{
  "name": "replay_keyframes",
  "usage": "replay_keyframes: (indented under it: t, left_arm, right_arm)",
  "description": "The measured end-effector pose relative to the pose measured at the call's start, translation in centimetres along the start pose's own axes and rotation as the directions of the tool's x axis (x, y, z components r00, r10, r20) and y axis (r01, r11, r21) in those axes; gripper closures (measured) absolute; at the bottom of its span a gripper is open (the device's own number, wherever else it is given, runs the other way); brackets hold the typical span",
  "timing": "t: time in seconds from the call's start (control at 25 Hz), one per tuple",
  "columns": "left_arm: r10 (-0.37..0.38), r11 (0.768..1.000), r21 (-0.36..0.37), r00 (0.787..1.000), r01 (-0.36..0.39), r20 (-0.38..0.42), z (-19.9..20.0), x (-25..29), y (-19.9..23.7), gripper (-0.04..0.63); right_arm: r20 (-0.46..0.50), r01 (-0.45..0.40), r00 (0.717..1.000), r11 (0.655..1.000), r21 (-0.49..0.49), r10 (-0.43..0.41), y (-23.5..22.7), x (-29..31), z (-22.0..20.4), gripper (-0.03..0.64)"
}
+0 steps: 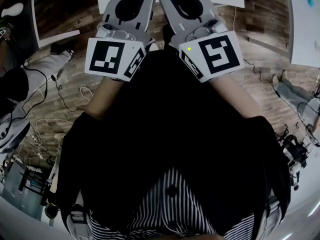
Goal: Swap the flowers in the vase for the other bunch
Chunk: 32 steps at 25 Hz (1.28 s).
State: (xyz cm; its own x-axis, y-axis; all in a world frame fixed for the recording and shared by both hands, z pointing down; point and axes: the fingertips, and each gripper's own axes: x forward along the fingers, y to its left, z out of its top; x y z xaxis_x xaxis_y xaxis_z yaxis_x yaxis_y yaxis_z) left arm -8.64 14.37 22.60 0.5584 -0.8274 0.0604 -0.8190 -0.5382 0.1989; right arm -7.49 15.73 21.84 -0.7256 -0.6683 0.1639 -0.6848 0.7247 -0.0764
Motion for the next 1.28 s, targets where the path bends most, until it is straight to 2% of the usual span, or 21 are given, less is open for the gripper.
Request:
replay_keyframes:
  t: [0.24, 0.52, 0.96, 1.28]
  left_arm:
    - [0.019, 1.0, 0.009, 1.0, -0.019, 0.01, 1.2, 5.8, 1.3, 0.592]
    - [0.071, 0.997, 0.024, 0.997, -0.072, 0.016, 3.1, 11.4, 3.5, 0.592]
    - [0.125, 0.992, 0.011, 0.991, -0.124, -0.05, 2.3, 18.7, 5.2, 0.592]
    - [0.14, 0.99, -0.004, 0.985, -0.141, -0.102, 0.6, 20.9, 6.3, 0.592]
  right_arm:
    - [0.019, -0.008, 1.0, 1.0, 0.013, 0.008, -5.9, 2.5, 1.4, 0.618]
    - [0.027, -0.059, 0.998, 0.998, 0.021, 0.058, -11.0, 5.5, 3.1, 0.618]
    - [0.023, -0.12, 0.993, 0.987, 0.106, 0.118, -18.4, 8.7, 2.7, 0.617]
    - [-0.006, -0.136, 0.99, 0.978, 0.159, 0.139, -20.8, 10.4, 0.9, 0.617]
